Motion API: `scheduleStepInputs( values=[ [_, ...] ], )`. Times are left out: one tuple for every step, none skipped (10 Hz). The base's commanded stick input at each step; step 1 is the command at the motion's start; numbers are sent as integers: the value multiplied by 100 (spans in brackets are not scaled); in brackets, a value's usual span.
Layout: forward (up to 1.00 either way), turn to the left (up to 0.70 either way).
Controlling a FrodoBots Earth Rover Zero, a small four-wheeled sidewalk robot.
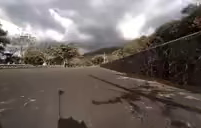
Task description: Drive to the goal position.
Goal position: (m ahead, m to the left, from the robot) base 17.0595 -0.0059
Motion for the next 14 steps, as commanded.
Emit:
scheduleStepInputs(
  values=[
    [100,0],
    [100,0],
    [100,0],
    [100,0],
    [100,0],
    [100,0],
    [100,0],
    [100,0],
    [100,0],
    [100,0],
    [100,0],
    [100,0],
    [100,0],
    [100,0]
  ],
)
